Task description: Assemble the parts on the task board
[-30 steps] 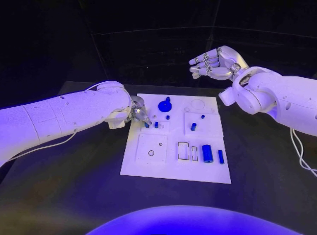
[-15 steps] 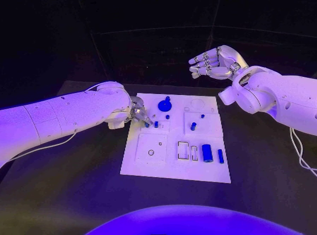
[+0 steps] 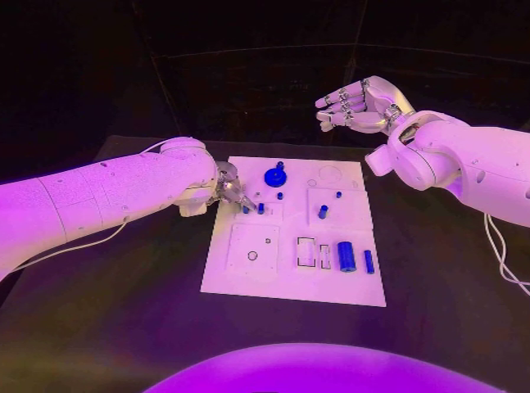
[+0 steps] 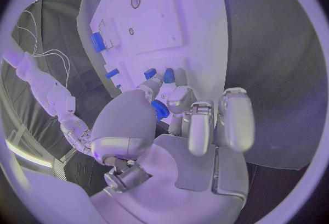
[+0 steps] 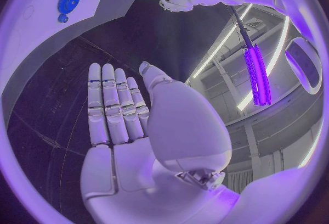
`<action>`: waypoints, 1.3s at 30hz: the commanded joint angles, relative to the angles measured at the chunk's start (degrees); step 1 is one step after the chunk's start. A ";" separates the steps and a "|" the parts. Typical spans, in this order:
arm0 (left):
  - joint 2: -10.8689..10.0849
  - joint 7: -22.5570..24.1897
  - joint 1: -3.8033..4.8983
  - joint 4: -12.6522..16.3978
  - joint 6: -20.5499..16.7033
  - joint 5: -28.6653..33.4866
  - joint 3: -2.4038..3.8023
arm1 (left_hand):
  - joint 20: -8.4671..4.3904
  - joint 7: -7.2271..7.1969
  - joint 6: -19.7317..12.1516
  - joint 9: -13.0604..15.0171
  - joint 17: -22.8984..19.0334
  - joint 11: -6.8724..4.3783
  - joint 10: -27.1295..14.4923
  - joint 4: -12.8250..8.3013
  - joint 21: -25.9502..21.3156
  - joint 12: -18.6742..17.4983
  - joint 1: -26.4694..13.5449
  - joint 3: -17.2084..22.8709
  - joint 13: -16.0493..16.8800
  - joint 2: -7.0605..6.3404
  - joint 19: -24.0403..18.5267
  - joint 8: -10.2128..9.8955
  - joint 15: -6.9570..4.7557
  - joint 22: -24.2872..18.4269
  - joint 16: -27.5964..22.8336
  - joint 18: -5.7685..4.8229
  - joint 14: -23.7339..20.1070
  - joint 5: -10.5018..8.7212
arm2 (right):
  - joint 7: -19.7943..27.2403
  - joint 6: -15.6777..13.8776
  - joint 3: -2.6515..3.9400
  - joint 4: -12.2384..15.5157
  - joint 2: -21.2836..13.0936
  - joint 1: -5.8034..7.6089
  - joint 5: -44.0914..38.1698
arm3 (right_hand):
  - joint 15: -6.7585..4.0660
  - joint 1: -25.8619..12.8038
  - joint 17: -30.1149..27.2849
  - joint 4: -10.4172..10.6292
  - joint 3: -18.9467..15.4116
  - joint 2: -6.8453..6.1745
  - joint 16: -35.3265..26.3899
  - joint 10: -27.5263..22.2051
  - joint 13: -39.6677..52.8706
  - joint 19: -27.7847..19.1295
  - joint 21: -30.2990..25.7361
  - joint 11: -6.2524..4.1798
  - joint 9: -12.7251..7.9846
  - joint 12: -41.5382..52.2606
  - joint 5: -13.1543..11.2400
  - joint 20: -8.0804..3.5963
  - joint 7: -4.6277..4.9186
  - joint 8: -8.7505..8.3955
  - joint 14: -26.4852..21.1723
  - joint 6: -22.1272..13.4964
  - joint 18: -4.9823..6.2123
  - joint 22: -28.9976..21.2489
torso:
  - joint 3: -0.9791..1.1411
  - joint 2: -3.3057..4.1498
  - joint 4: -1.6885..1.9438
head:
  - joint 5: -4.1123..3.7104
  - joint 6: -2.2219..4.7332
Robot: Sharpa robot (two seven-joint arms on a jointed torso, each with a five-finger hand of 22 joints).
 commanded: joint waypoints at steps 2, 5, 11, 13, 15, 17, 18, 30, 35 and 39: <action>-0.68 2.05 0.05 0.16 -5.26 1.14 0.06 | -0.41 0.32 -0.42 -0.25 15.09 0.02 -0.60 1.07 -1.20 -1.04 -0.84 -2.59 -1.52 -0.56 0.54 0.05 -0.50 -1.81 0.18 0.27 5.94 0.03 | 0.52 0.34 0.04 -0.01 0.01 0.12 0.18 | 0.00 -0.67 -0.07 -0.21 0.00 -0.03 -0.28 -0.49 -0.03 0.20 -0.34 0.05 0.05 -0.08 0.13 0.18 -0.03 -0.14 -0.41 -0.57 0.14 -0.07 | -0.01 -0.03 0.01 | -0.11 0.06; -1.20 4.47 0.06 0.18 -9.56 3.36 0.08 | -0.25 0.89 -2.18 -0.50 15.07 0.48 -3.24 1.94 -4.51 -4.87 -0.35 -4.92 -5.58 -0.94 -0.97 -0.47 -0.21 -5.88 0.16 1.10 5.94 0.01 | 0.51 0.35 0.04 -0.05 0.00 0.12 0.18 | 0.00 -0.67 -0.07 -0.21 0.00 -0.03 -0.28 -0.49 -0.03 0.20 -0.34 0.05 0.05 -0.08 0.13 0.18 -0.03 -0.14 -0.41 -0.57 0.14 -0.07 | 0.03 -0.08 0.02 | -0.13 0.01; -2.02 9.59 0.08 0.39 -16.33 8.83 0.09 | 1.15 3.52 -8.43 -2.18 8.86 2.82 -13.58 4.55 -13.86 -18.28 2.48 -9.76 -19.08 -0.90 -4.93 -3.02 1.54 -16.43 -4.04 2.98 4.02 0.05 | 0.49 0.33 0.04 -0.11 0.01 0.12 0.18 | 0.03 -0.80 -0.11 -0.19 -0.04 -0.02 -0.29 -0.54 -0.03 0.21 -0.42 0.07 0.05 -0.08 0.14 0.20 -0.01 -0.14 -0.45 -0.62 0.13 -0.12 | 0.02 -0.03 0.06 | -0.22 0.06; -2.25 10.89 0.08 0.51 -17.78 10.16 0.09 | 1.53 3.93 -9.51 -2.62 8.25 3.32 -14.20 5.09 -14.76 -18.62 3.51 -10.77 -19.54 -0.69 -5.07 -3.39 1.89 -17.27 -4.52 3.11 3.86 0.02 | 0.49 0.34 0.04 -0.12 0.00 0.12 0.18 | 0.03 -0.80 -0.11 -0.19 -0.04 -0.02 -0.29 -0.54 -0.03 0.21 -0.42 0.07 0.05 -0.08 0.14 0.20 -0.01 -0.14 -0.45 -0.62 0.13 -0.12 | -0.01 -0.02 0.06 | -0.24 0.14; -2.47 12.31 0.08 0.62 -19.03 11.08 0.09 | 2.02 4.46 -10.45 -3.11 6.72 3.82 -15.45 5.58 -16.91 -19.31 5.02 -12.00 -20.31 -0.38 -5.75 -3.57 2.37 -19.49 -5.67 3.51 3.38 -0.05 | 0.48 0.34 0.04 -0.13 -0.01 0.12 0.18 | 0.03 -0.80 -0.11 -0.19 -0.04 -0.02 -0.29 -0.54 -0.03 0.21 -0.42 0.07 0.05 -0.08 0.14 0.20 -0.01 -0.14 -0.45 -0.62 0.13 -0.12 | -0.02 -0.02 0.04 | -0.26 0.18; -2.63 14.57 0.08 0.74 -19.98 11.65 0.09 | 2.22 4.71 -10.92 -3.41 5.95 4.08 -16.09 5.44 -18.22 -19.63 6.56 -12.49 -20.79 -0.07 -6.18 -3.59 2.56 -20.83 -6.27 3.80 3.11 0.04 | 0.48 0.34 0.04 -0.13 -0.03 0.12 0.18 | 0.03 -0.80 -0.11 -0.19 -0.04 -0.02 -0.29 -0.54 -0.03 0.21 -0.42 0.07 0.05 -0.08 0.14 0.20 -0.01 -0.14 -0.45 -0.62 0.13 -0.12 | -0.02 -0.02 0.04 | -0.26 0.23; -2.69 16.26 0.08 0.84 -20.64 11.88 0.09 | 2.41 5.08 -11.52 -3.66 2.99 4.26 -17.14 4.82 -21.83 -20.21 8.36 -12.27 -21.23 0.45 -7.85 -3.73 2.87 -24.85 -8.49 4.56 1.97 0.19 | 0.47 0.33 0.04 -0.13 -0.05 0.12 0.18 | 0.03 -0.80 -0.11 -0.19 -0.04 -0.02 -0.29 -0.54 -0.03 0.21 -0.42 0.07 0.05 -0.08 0.14 0.20 -0.01 -0.14 -0.45 -0.62 0.13 -0.12 | 0.01 0.00 0.00 | -0.26 0.32; 1.36 35.70 -0.05 -1.55 -26.13 0.77 -0.63 | 5.05 7.34 -12.02 -11.47 -8.49 7.34 -27.71 -7.43 -35.04 -35.02 28.08 -3.03 -35.83 0.08 -15.51 -9.47 5.77 -37.33 -15.59 6.85 -5.46 0.20 | 0.53 0.49 0.04 -0.29 0.24 0.12 0.18 | 0.04 -0.88 -0.14 -0.19 -0.06 -0.01 -0.29 -0.57 -0.03 0.22 -0.48 0.09 0.05 -0.07 0.15 0.22 0.00 -0.15 -0.49 -0.65 0.13 -0.16 | -0.01 0.06 -0.12 | -0.85 1.49; 3.64 36.81 -0.41 -3.85 -25.56 -5.53 -1.09 | 5.36 7.52 -9.19 -15.77 -5.13 7.77 -25.58 -8.21 -28.53 -39.71 26.33 -0.31 -43.03 -1.38 -11.37 -13.19 5.91 -30.73 -11.46 5.91 -2.36 0.37 | 0.56 0.55 0.04 -0.33 0.34 0.12 0.18 | 0.04 -0.88 -0.14 -0.19 -0.06 -0.01 -0.29 -0.57 -0.03 0.22 -0.48 0.09 0.05 -0.07 0.15 0.22 0.00 -0.15 -0.49 -0.65 0.13 -0.16 | 0.01 0.06 -0.09 | -1.04 1.63; 5.36 36.22 -0.85 -5.61 -24.02 -9.56 -1.22 | 5.02 7.38 -7.29 -17.94 -2.03 7.48 -23.79 -8.56 -21.75 -41.33 25.28 1.35 -46.54 -1.84 -6.95 -15.03 5.59 -23.70 -8.70 4.60 0.29 0.29 | 0.58 0.65 0.04 -0.35 0.46 0.12 0.18 | 0.04 -0.88 -0.14 -0.19 -0.06 -0.01 -0.29 -0.57 -0.03 0.22 -0.48 0.09 0.05 -0.07 0.15 0.22 0.00 -0.15 -0.49 -0.65 0.13 -0.16 | -0.03 0.15 -0.12 | -1.24 1.75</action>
